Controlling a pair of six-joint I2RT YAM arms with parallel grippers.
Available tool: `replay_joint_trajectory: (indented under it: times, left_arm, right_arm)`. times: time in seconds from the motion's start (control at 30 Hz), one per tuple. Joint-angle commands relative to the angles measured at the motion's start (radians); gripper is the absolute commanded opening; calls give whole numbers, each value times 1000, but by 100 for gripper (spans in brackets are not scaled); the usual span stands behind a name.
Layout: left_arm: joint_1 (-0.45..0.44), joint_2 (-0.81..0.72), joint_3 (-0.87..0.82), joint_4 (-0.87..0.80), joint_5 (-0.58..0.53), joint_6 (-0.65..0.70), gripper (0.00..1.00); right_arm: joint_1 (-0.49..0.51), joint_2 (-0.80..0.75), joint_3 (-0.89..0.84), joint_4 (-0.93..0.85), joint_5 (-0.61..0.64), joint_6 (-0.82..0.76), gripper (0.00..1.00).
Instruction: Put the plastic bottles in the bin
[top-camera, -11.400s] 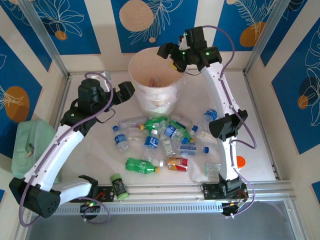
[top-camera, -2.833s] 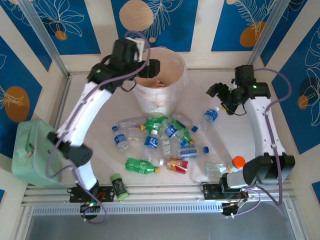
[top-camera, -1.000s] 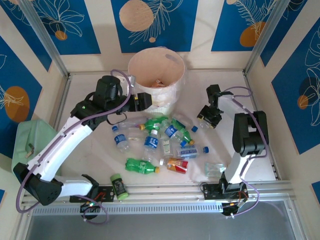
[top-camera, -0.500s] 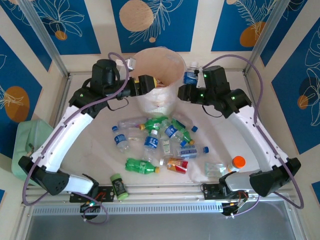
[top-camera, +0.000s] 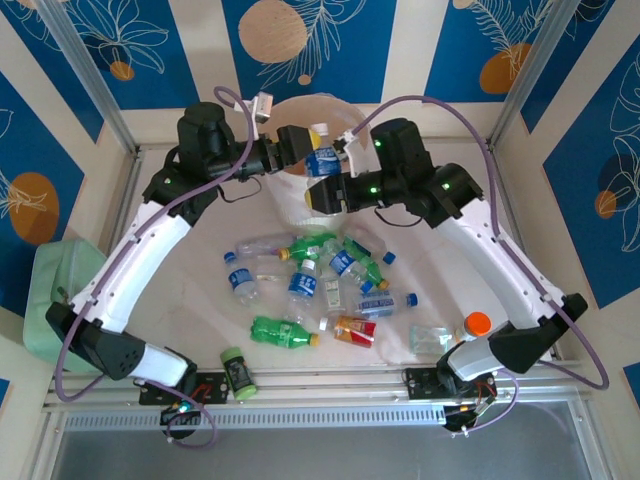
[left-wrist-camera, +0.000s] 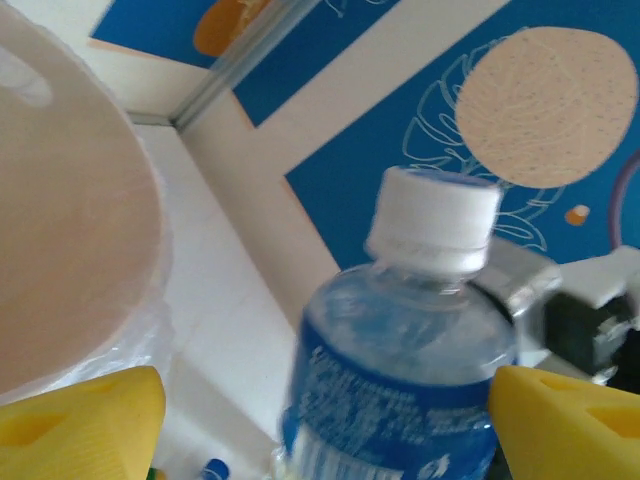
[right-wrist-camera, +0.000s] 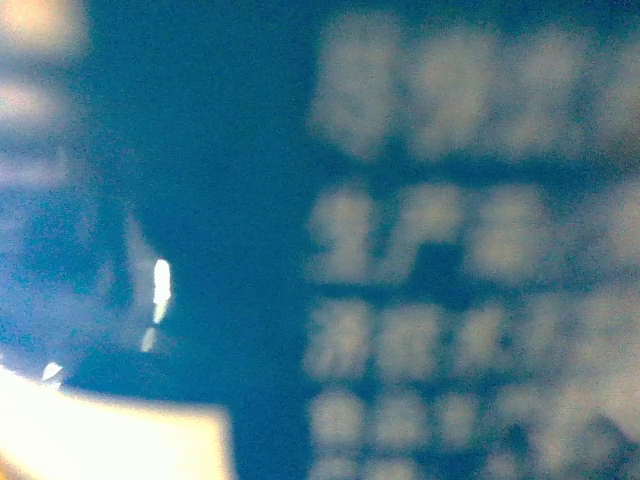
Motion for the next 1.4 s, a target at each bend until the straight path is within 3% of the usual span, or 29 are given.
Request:
replay_joint_trajectory:
  times: [0.0,0.13,0.37,0.53,0.67,0.8,0.93,1.13,1.37]
  left_arm:
    - [29,-6,-38,121,59,-89,83]
    - [47,3,-39,148,88,-117,76]
    - [50,18,-37,156,105,-131,43]
    - [54,15,-49,163,99,-144,32]
    - [70,-1,-84,202,61,-205,24]
    - [104,-36,-188,346,-21,-375,18]
    - [129,-56,-278,518,-107,-538,14]
    - [138,-59,-337,724,-219,-687,11]
    - [138,-50,-353,825,-277,-762,9]
  right_arm:
    - [23,11,33,-30,-72,-33,48]
    - [39,30,58,-52,-73,-43,48]
    - [47,39,82,-53,-72,-45,48]
    - [52,42,95,-60,-63,-47,48]
    - [53,19,95,-39,-7,-15,64]
    - [39,-26,63,32,94,78,90]
    - [-8,-60,13,108,153,241,100]
    - [-145,-121,-184,386,-72,519,99]
    - [-148,-71,-138,417,-148,531,100]
